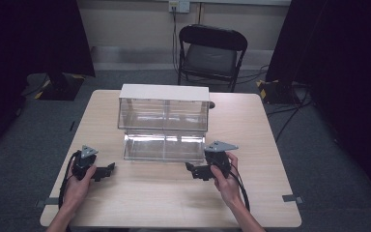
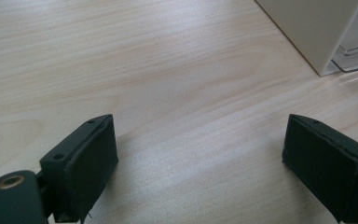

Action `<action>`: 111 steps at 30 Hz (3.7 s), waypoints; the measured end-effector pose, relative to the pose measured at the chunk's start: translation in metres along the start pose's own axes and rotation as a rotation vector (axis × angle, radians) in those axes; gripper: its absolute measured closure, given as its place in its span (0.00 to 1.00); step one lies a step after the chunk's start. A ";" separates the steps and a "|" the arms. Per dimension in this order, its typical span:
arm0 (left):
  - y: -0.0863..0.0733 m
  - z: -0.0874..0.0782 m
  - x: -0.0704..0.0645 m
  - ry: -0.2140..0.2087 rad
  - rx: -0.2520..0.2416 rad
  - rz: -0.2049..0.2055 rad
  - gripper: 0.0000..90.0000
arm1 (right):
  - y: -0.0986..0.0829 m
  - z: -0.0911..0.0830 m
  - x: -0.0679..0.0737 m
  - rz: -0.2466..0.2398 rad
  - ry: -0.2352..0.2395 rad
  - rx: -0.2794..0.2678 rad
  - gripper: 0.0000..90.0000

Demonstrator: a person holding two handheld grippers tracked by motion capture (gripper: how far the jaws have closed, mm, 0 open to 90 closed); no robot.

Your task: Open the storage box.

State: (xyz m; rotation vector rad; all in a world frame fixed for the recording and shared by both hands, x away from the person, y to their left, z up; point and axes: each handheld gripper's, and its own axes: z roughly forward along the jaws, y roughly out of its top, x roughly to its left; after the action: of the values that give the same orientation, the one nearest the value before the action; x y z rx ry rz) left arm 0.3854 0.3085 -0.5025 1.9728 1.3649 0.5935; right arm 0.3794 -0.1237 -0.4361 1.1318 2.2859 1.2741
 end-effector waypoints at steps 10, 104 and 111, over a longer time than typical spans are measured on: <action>0.000 0.000 0.000 0.000 0.000 0.000 0.11 | 0.002 -0.002 0.000 0.006 0.002 -0.014 0.13; 0.000 0.000 0.000 0.000 0.000 0.000 0.11 | 0.029 -0.015 -0.008 0.035 -0.036 -0.094 0.15; 0.000 0.000 0.000 0.000 0.000 0.000 0.11 | 0.032 -0.016 -0.010 0.040 -0.032 -0.111 0.15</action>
State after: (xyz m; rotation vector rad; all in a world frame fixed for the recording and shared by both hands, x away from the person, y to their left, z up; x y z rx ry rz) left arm 0.3854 0.3085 -0.5025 1.9728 1.3648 0.5940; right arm 0.3924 -0.1306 -0.4025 1.1566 2.1511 1.3689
